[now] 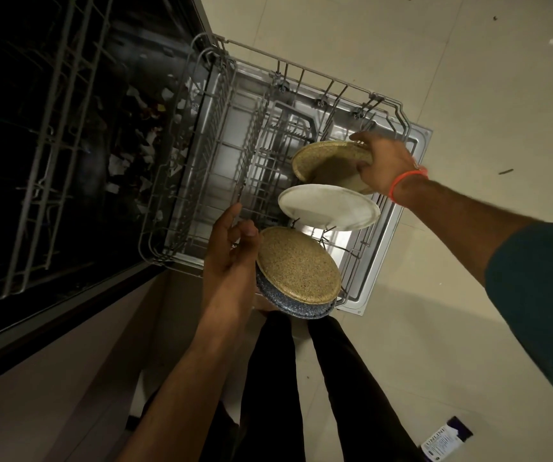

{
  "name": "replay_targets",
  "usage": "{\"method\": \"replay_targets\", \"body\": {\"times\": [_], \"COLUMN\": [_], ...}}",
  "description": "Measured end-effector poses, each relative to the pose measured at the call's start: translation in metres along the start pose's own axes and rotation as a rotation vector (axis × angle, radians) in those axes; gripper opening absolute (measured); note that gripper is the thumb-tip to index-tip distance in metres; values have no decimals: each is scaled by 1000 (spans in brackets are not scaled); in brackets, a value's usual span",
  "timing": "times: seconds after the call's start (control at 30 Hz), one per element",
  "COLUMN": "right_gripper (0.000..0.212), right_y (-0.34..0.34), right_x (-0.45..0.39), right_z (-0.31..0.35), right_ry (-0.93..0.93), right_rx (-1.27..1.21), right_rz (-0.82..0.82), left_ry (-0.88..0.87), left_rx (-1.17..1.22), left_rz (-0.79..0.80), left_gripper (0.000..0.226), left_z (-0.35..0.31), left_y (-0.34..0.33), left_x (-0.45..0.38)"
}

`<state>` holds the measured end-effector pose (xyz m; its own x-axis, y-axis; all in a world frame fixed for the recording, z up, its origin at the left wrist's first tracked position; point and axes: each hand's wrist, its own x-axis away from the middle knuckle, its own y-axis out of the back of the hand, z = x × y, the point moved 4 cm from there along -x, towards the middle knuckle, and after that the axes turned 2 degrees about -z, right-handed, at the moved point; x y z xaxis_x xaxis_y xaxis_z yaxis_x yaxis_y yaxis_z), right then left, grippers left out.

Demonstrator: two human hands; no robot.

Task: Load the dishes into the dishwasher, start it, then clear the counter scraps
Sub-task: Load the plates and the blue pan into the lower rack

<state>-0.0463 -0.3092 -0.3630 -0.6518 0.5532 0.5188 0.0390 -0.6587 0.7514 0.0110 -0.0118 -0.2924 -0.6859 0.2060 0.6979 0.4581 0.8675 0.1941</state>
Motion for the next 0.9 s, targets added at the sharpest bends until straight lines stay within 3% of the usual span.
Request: {"method": "replay_targets", "body": {"times": [0.17, 0.47, 0.73, 0.9], "right_gripper": [60, 45, 26, 29], "right_y": [-1, -27, -96, -136], "right_x": [3, 56, 143, 192], "right_z": [-4, 14, 39, 34], "right_ry": [10, 94, 83, 84], "right_rx": [-60, -112, -114, -17], "right_rz": [-77, -260, 21, 186], "left_ry": [19, 81, 160, 233], "left_rx": [-20, -11, -108, -109], "left_rz": [3, 8, 58, 98], "left_gripper": [41, 45, 50, 42], "left_z": [10, 29, 55, 64], "left_y": [6, 19, 31, 35], "left_x": [4, 20, 23, 35]}}
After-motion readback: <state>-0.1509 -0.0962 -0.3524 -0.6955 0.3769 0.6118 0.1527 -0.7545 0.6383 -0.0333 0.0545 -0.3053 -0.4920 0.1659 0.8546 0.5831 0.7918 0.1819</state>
